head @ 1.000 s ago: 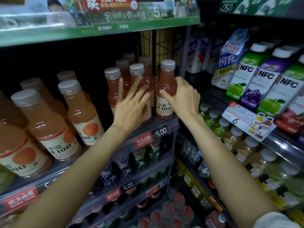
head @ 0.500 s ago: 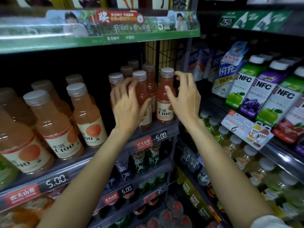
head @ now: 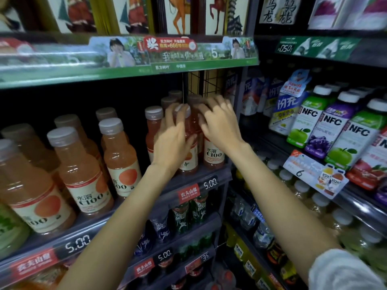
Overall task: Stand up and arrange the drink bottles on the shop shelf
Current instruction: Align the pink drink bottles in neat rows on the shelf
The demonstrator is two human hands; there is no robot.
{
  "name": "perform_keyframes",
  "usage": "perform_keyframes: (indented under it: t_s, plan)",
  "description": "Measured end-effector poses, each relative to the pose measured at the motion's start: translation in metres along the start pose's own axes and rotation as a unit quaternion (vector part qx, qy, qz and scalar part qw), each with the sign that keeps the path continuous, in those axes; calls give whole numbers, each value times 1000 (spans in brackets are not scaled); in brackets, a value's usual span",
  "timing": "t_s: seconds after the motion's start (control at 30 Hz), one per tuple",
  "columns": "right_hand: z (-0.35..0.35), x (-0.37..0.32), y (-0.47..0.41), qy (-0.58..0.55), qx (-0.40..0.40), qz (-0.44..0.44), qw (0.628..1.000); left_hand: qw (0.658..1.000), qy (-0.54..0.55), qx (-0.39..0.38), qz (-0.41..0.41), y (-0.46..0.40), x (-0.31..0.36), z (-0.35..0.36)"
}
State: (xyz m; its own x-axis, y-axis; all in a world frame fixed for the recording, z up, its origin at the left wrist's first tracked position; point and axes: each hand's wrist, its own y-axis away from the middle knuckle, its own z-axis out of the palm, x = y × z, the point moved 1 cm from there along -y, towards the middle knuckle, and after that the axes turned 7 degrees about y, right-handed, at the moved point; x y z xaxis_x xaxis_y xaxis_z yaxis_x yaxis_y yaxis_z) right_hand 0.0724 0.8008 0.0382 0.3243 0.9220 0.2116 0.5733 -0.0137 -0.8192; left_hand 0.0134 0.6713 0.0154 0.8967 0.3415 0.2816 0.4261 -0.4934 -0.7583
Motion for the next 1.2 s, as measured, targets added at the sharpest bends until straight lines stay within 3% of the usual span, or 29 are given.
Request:
perform_keyframes:
  t_s: [0.1, 0.23, 0.3, 0.43, 0.5, 0.63, 0.77, 0.93, 1.07, 1.2]
  plan:
    - [-9, -12, 39, -74, 31, 40, 996, 994, 108, 22, 13, 3, -2, -6]
    - [-3, -36, 75, -236, -119, 135, 955, 980, 182, 75, 34, 13, -4, -9]
    - [-1, -45, 80, -297, -137, 193, 925, 973, 220, 62, 39, 18, 3, -9]
    - [-6, -49, 91, -356, -75, 309, 879, 944, 320, -15, 73, 29, 14, -14]
    - [-13, -43, 101, -390, -38, 349, 851, 935, 354, -10, 17, 31, 8, -12]
    - [-36, -17, 107, -414, 16, 390, 822, 955, 291, -19, -58, 24, 2, 8]
    - [-47, -1, 117, -403, 9, 392, 827, 961, 241, -92, -104, 8, 8, 45]
    - [-50, 7, 130, -388, -6, 391, 835, 910, 296, -133, -258, 18, -12, 90]
    - [-48, 9, 134, -378, -14, 399, 836, 906, 327, -104, -250, 25, -5, 84]
    - [-45, 9, 135, -372, -19, 400, 837, 886, 359, -141, -256, 28, -5, 91]
